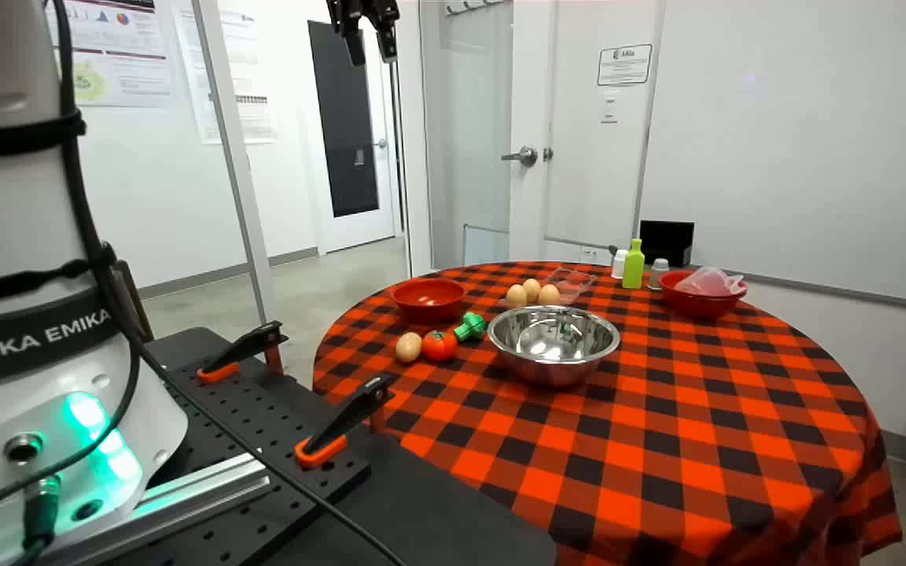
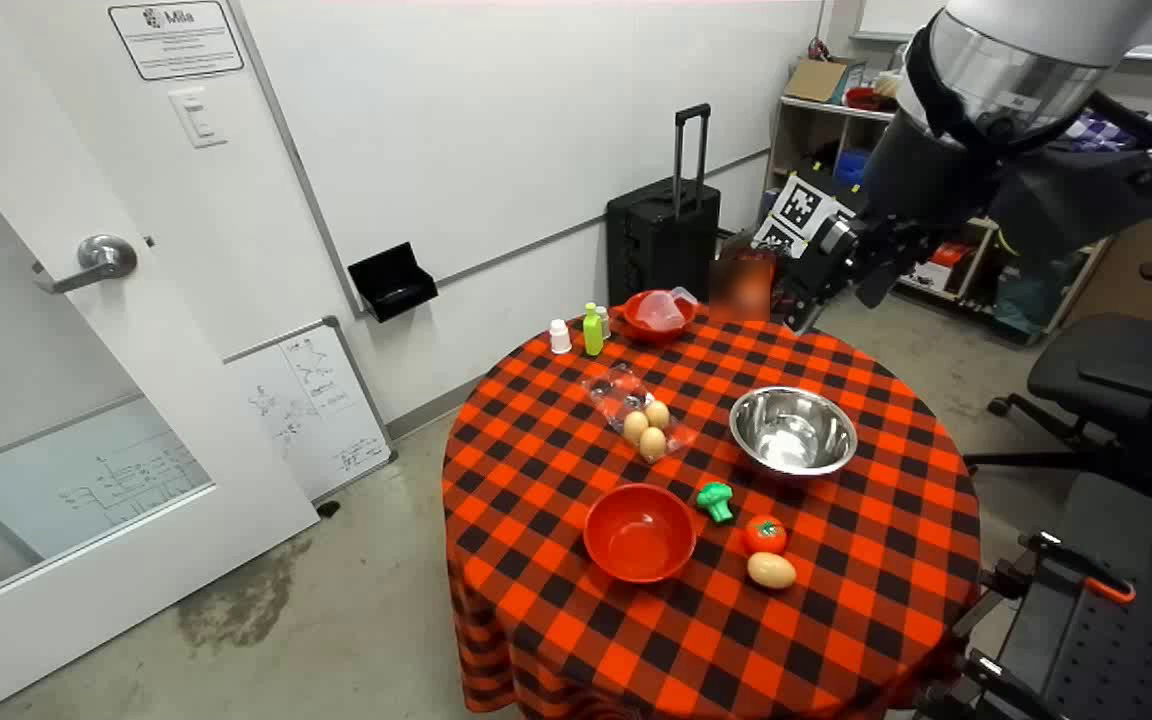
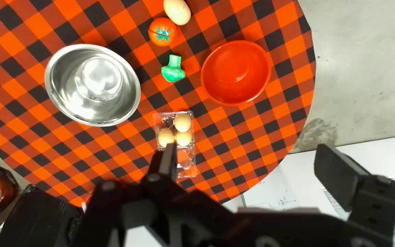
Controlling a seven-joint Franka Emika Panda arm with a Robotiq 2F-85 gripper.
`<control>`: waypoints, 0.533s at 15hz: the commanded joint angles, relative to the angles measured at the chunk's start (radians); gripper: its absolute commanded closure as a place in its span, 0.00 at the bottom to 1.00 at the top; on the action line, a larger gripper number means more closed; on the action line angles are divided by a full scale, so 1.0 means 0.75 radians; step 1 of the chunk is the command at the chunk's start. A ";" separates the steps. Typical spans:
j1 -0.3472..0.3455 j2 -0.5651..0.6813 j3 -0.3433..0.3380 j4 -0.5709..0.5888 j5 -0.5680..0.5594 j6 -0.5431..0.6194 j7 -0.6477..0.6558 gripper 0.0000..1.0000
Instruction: Put the broccoli in the silver bowl
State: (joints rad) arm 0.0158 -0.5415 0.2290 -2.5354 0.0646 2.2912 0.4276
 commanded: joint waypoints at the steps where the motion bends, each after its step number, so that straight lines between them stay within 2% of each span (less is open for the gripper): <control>1: 0.010 0.001 -0.010 0.003 -0.007 -0.004 0.005 0.00; 4: 0.010 0.001 -0.010 0.003 -0.007 -0.004 0.005 0.00; 8: -0.041 0.063 0.011 -0.031 -0.057 0.074 0.082 0.00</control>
State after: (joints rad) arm 0.0088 -0.5372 0.2293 -2.5411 0.0475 2.2933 0.4451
